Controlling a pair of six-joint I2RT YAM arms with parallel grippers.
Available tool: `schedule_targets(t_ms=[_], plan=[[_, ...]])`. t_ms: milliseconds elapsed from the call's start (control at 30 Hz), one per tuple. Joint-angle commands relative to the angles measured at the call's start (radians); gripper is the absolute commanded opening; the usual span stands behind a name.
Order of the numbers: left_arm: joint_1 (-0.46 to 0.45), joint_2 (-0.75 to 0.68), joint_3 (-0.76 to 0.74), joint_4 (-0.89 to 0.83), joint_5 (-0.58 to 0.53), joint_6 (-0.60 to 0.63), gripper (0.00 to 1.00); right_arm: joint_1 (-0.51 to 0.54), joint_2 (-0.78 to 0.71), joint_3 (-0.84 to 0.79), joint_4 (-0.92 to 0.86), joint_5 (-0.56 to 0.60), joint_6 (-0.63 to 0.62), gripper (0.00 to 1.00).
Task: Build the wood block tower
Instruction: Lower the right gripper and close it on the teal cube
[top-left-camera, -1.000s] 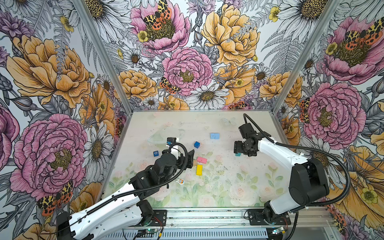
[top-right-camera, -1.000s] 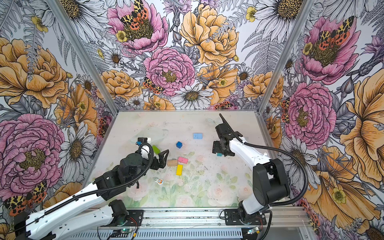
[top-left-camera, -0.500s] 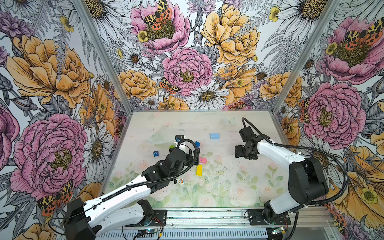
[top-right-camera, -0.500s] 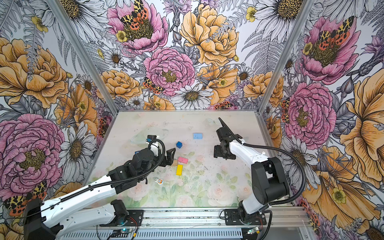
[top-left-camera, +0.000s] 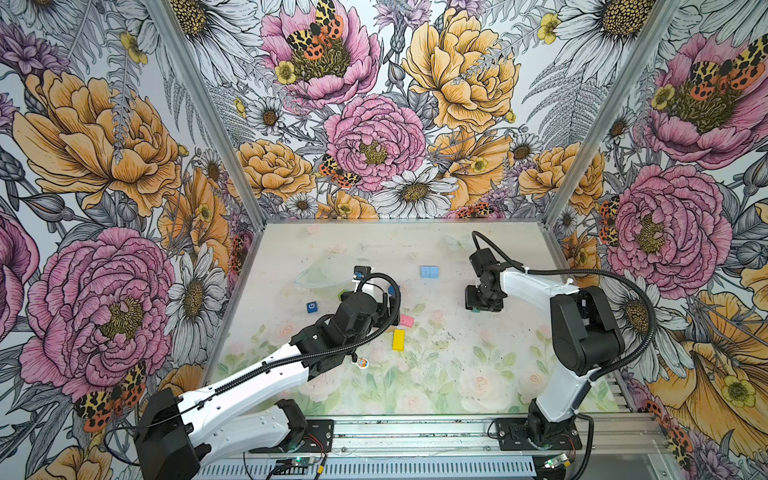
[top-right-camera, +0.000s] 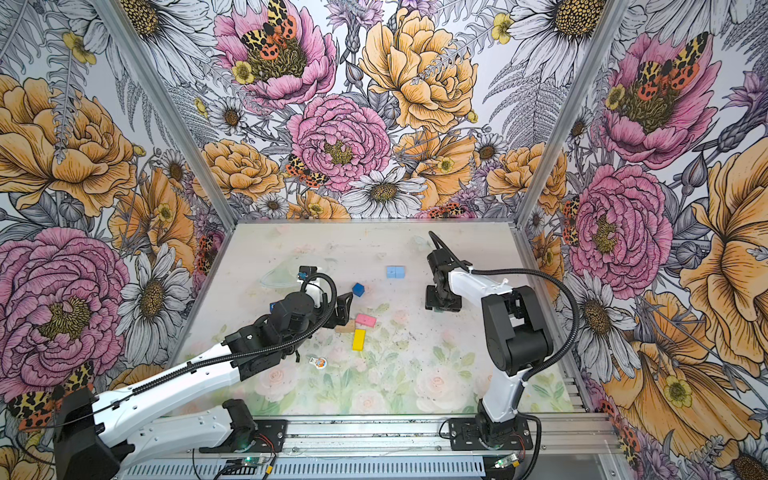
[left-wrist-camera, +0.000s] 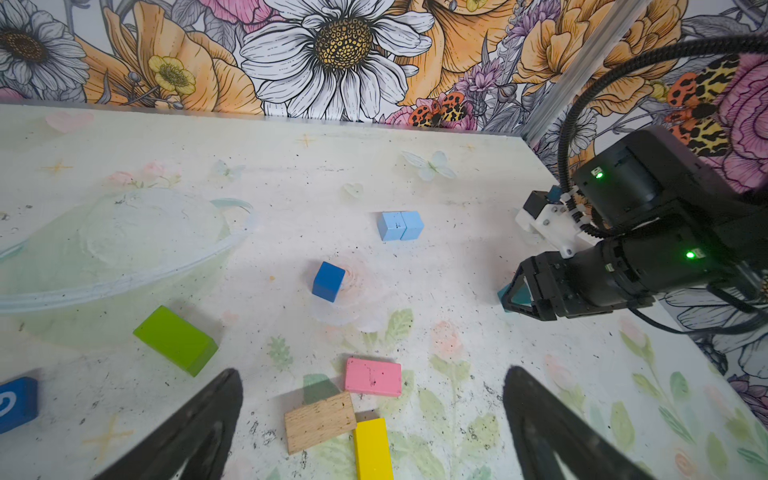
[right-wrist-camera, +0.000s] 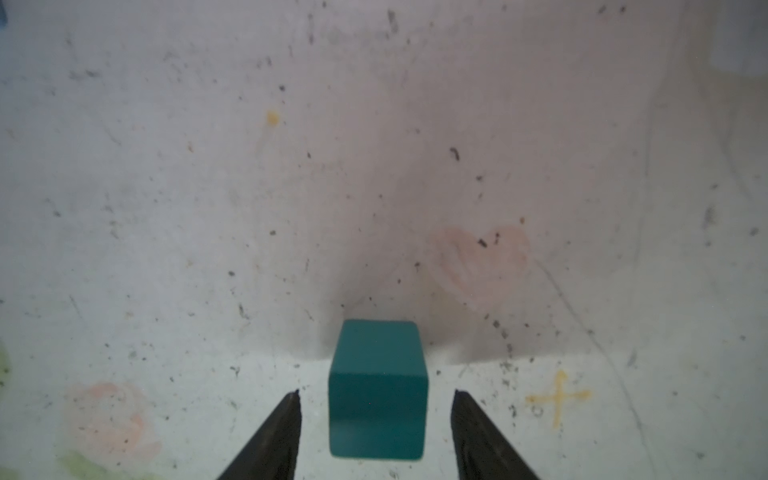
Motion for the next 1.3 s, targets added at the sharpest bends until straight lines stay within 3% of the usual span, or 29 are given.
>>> schedule_targets(t_ms=[0, 133, 300, 567, 1267], plan=[[0.024, 0.006, 0.030, 0.027, 0.039, 0.025, 0.99, -0.005, 0.032, 0.061, 0.024, -0.026, -0.009, 0.51], [0.045, 0.009, 0.032, 0.026, 0.049, 0.037, 0.99, 0.000, 0.063, 0.088, 0.023, -0.045, 0.007, 0.45], [0.074, 0.008, 0.023, 0.029, 0.073, 0.038, 0.99, 0.028, 0.085, 0.100, 0.021, -0.046, 0.029, 0.44], [0.099, -0.007, 0.014, 0.029, 0.098, 0.052, 0.99, 0.046, 0.055, 0.083, -0.002, -0.023, 0.045, 0.50], [0.112, -0.093, -0.038, 0.020, 0.139, 0.039, 0.99, 0.093, 0.043, 0.091, -0.043, 0.009, 0.072, 0.33]])
